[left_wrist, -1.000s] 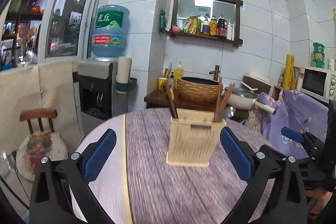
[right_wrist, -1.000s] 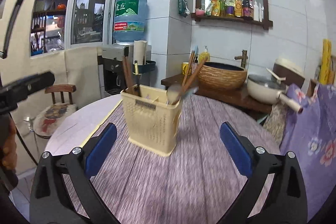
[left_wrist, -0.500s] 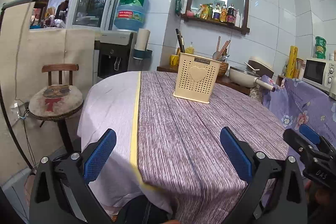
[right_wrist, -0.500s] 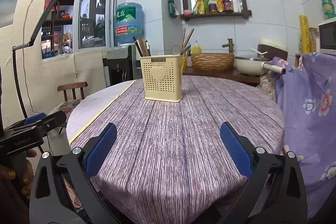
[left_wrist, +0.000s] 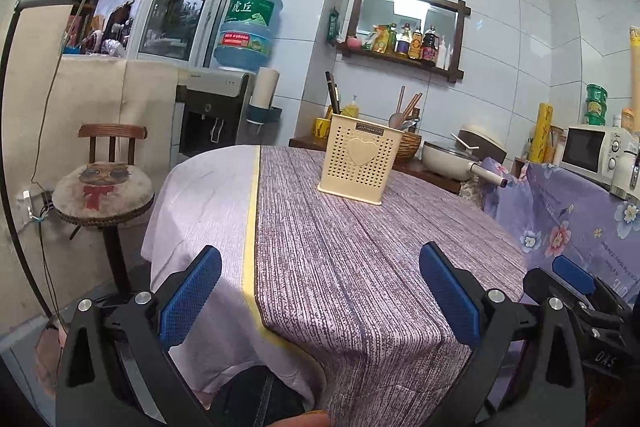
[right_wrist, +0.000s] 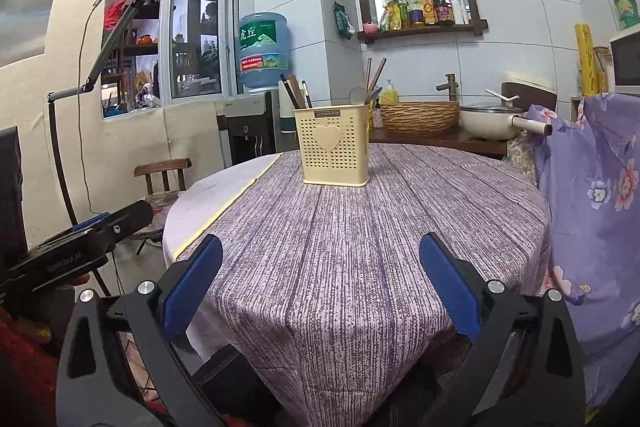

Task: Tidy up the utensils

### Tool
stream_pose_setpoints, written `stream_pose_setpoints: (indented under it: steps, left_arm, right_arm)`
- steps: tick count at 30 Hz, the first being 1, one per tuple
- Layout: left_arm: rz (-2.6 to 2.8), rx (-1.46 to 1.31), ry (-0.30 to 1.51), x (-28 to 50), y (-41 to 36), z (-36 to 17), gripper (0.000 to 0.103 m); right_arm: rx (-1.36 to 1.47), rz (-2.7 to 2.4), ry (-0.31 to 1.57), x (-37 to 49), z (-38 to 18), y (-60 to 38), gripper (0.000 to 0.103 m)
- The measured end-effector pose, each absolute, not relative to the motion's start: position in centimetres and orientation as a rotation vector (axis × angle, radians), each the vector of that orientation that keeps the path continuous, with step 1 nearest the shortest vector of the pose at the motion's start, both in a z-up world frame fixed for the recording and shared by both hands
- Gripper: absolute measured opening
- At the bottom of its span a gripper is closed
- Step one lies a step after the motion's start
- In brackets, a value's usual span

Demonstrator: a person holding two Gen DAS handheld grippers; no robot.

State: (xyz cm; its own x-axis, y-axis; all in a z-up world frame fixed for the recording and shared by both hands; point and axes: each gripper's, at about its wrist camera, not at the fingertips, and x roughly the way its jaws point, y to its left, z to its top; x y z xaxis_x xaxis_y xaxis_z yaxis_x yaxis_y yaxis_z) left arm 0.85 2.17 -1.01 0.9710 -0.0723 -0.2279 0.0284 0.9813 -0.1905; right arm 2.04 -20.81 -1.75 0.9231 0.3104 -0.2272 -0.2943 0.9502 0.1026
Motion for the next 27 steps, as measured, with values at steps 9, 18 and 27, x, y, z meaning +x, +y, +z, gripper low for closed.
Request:
stream_pose_setpoints:
  steps: [9,18,27]
  left_arm:
    - [-0.039,-0.183,0.228,0.42,2.01,-0.85,0.098]
    - [-0.033,-0.183,0.223,0.32,1.96,-0.92,0.098]
    - [-0.031,-0.184,0.224,0.27,2.05,-0.94,0.098]
  right_arm:
    - [0.072,0.313,0.244,1.91,-1.5,-20.96,0.097]
    - [0.071,0.311,0.244,1.92,-1.47,-20.9,0.097]
    - [0.073,0.314,0.249,1.93,-1.54,-20.98,0.097]
